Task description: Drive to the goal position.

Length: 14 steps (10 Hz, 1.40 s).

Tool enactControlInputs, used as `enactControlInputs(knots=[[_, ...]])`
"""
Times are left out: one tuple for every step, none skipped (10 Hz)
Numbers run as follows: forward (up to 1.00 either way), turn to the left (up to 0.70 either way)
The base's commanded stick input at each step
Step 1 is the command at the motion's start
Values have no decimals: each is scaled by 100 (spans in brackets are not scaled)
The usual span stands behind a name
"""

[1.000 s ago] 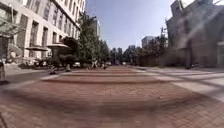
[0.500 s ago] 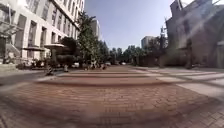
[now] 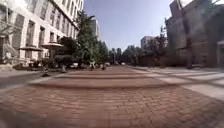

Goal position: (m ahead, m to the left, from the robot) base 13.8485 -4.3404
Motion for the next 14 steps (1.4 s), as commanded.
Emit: enactControlInputs(knots=[[70,0],[70,0],[70,0],[70,10],[70,14],[70,14],[70,14],[70,13],[70,3],[70,0],[70,0],[70,0],[70,0],[70,0]])
